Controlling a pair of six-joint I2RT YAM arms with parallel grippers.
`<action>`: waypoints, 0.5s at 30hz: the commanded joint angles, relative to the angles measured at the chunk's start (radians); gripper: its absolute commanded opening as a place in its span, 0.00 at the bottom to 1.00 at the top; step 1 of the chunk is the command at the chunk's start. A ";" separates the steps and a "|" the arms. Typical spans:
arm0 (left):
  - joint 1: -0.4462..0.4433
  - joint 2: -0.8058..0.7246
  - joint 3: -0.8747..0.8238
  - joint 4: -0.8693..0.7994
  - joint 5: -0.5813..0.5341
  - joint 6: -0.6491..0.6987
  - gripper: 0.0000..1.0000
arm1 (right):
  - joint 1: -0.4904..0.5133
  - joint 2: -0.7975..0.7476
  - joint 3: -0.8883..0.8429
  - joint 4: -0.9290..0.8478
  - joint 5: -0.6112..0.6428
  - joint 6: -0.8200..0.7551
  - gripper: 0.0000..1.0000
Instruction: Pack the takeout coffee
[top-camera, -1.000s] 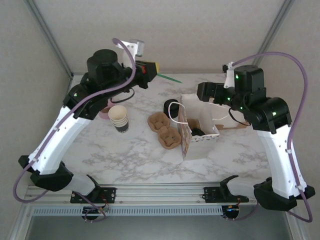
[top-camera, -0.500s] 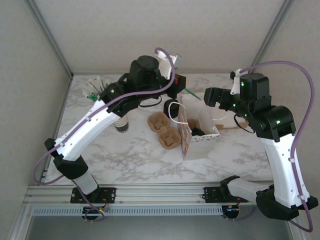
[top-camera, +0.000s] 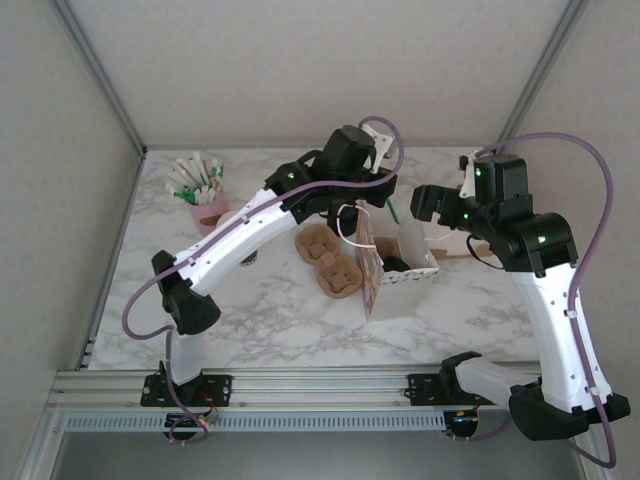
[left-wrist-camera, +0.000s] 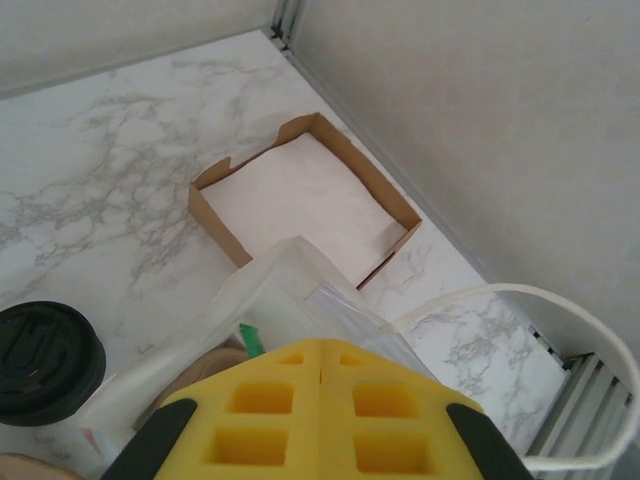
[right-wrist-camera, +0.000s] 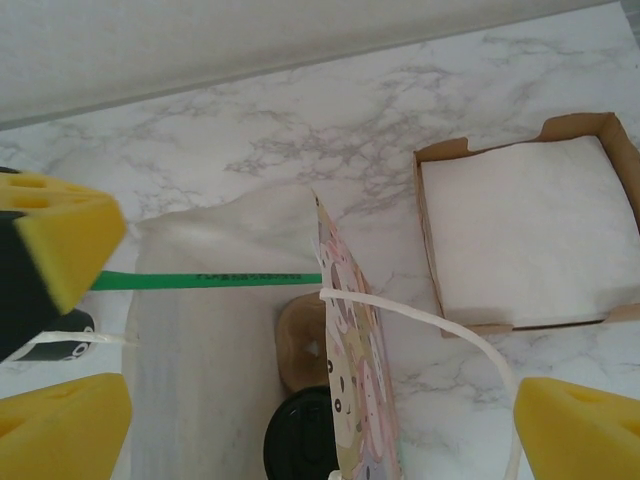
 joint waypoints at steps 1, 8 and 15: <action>-0.003 0.037 0.054 -0.026 -0.029 0.020 0.00 | -0.012 -0.020 -0.018 0.023 -0.029 0.008 0.99; 0.021 0.083 0.064 -0.008 -0.022 0.007 0.01 | -0.021 -0.025 -0.049 0.031 -0.054 0.006 0.99; 0.047 0.113 0.062 0.017 0.011 -0.010 0.17 | -0.024 -0.025 -0.071 0.038 -0.082 0.004 0.99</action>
